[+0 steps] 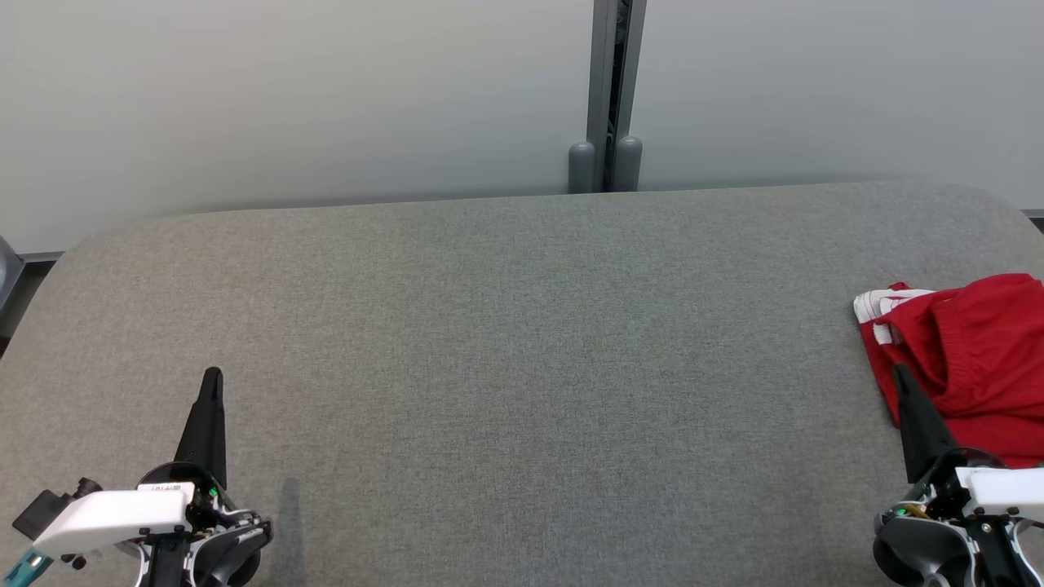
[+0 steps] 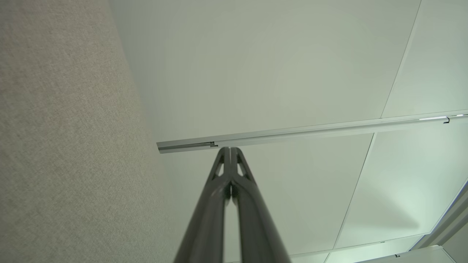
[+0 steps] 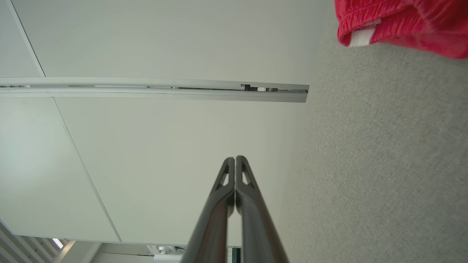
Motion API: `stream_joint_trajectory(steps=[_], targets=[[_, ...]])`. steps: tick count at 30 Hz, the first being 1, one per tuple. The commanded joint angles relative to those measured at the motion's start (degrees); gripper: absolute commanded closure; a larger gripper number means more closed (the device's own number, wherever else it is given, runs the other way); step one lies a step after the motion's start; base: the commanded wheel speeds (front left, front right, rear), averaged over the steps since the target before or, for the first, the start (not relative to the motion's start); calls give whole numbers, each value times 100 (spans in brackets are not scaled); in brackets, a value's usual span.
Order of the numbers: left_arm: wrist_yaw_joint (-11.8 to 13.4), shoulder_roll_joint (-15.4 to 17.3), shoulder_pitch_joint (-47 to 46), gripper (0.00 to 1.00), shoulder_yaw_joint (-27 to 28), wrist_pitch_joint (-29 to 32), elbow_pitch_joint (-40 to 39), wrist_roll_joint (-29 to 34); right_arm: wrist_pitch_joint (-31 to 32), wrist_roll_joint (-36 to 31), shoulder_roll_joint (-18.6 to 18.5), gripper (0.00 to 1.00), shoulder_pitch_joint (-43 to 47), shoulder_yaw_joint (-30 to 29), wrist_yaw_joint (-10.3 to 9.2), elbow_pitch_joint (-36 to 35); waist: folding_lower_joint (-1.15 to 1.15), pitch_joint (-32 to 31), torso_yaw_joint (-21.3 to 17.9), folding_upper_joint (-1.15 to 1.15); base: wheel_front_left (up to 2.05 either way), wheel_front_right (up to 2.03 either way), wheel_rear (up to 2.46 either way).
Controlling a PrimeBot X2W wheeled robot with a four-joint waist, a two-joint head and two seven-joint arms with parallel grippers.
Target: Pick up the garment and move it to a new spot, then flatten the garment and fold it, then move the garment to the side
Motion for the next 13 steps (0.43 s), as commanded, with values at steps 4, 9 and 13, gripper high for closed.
stream_joint_trajectory(steps=[4,9,13], targets=[[-15,31,-70,100,23,17,-16,-7,18,15,-52,100,51,-4,0,-19,0,0,0,0,0,0,0],[-16,31,-70,100,23,17,-16,-7,18,15,-52,100,51,-4,0,-19,0,0,0,0,0,0,0],[-15,31,-70,100,23,17,-16,-8,18,15,-52,100,51,-4,0,-19,0,0,0,0,0,0,0]])
